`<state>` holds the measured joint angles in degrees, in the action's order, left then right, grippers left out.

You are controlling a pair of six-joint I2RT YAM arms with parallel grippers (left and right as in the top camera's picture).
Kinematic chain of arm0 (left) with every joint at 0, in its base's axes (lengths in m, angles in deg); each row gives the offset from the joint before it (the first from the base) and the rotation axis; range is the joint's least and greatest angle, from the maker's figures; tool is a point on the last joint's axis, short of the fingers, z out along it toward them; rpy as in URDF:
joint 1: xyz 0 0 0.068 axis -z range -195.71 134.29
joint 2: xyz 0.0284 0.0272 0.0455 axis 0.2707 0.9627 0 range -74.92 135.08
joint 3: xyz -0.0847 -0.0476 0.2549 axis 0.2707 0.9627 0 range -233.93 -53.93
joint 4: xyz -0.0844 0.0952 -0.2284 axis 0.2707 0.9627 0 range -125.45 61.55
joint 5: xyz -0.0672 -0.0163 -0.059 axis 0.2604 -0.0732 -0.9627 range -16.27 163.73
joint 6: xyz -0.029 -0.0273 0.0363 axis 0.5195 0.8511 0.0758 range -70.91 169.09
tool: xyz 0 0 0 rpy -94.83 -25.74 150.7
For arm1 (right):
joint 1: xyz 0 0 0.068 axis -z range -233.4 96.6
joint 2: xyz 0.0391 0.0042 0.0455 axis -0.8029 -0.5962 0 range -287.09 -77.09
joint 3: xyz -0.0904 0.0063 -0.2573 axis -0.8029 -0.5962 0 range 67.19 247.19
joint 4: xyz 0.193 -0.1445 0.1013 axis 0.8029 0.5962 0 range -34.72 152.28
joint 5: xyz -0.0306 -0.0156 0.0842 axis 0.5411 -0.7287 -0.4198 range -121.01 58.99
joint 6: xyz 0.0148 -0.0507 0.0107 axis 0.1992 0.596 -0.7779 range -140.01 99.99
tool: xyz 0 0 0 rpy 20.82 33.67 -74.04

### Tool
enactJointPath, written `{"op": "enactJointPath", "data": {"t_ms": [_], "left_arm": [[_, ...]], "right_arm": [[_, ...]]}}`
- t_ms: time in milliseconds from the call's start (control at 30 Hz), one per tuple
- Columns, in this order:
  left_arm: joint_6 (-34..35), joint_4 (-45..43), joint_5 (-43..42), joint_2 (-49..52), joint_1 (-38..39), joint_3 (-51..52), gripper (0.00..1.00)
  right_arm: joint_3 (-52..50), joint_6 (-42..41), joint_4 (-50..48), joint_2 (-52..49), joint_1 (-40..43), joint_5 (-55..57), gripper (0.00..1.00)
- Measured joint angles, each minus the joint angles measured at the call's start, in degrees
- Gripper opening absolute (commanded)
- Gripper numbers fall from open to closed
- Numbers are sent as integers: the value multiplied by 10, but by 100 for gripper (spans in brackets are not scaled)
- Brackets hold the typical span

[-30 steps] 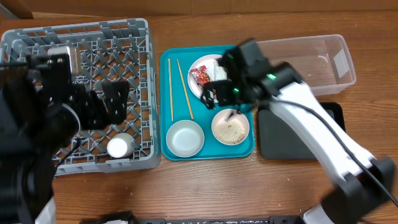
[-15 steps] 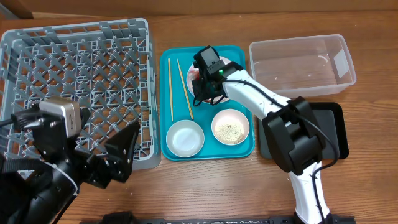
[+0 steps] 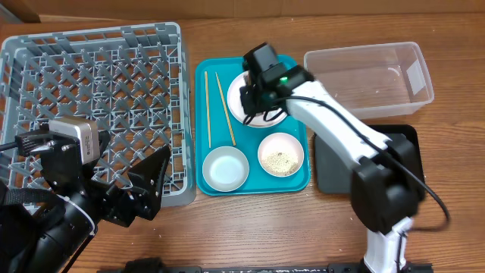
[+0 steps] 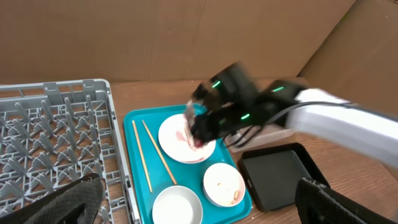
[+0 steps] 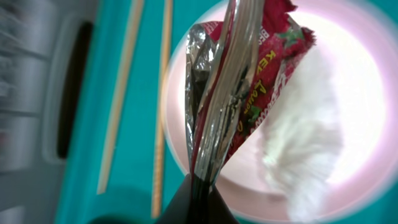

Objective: Sort waste into correct bins and load items into the dishwasher
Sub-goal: 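Grasp the red wrapper and tissue on the white plate with the right gripper, then carry the wrapper and tissue to the clear bin and release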

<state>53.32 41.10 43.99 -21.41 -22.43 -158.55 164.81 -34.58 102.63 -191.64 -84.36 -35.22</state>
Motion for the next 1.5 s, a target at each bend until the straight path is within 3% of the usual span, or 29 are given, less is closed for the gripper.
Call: {"op": "enactJointPath", "data": {"t_ms": [167, 300, 333, 367, 400, 433, 733, 967, 1100, 1200, 1300, 1367, 1400, 1433, 1500], "left_arm": [[0, 0, 0, 0, 0, 0, 100], [0, 0, 0, 0, 0, 0, 100], [0, 0, 0, 0, 0, 0, 100], [0, 0, 0, 0, 0, 0, 100], [0, 1, 0, 0, 0, 0, 100], [0, 1, 0, 0, 0, 0, 100], [0, 1, 2, 0, 0, 0, 100], [0, 1, 2, 0, 0, 0, 100], [0, 1, 2, 0, 0, 0, 100], [0, 1, 2, 0, 0, 0, 100], [0, 1, 2, 0, 0, 0, 100], [0, 1, 2, 0, 0, 0, 100], [0, 1, 2, 0, 0, 0, 100], [0, 1, 2, 0, 0, 0, 100], [0, 1, 2, 0, 0, 0, 100]], "right_arm": [[8, -1, 49, 81, 54, 21, 4], [3, -2, 68, 84, 124, 41, 5], [-3, -2, 68, 81, 139, 42, 10], [-10, -2, 69, 79, 155, 43, 22], [-20, -5, 72, 74, 171, 43, 51], [-29, -6, 76, 71, 182, 44, 64], [-57, 1, 60, 56, 184, 30, 69], [-57, 15, -10, 60, 79, 16, 69], [-56, 21, -45, 48, 16, 62, 70], [-53, 24, -74, 3, 0, 111, 68], [-53, 25, -84, -50, 3, 138, 56], [-53, 27, -80, -81, 8, 145, 42], [-54, 25, -74, -94, 10, 144, 22], [-54, 24, -67, -102, 11, 141, 11], [-54, 27, -51, -108, 13, 132, 4]]}}
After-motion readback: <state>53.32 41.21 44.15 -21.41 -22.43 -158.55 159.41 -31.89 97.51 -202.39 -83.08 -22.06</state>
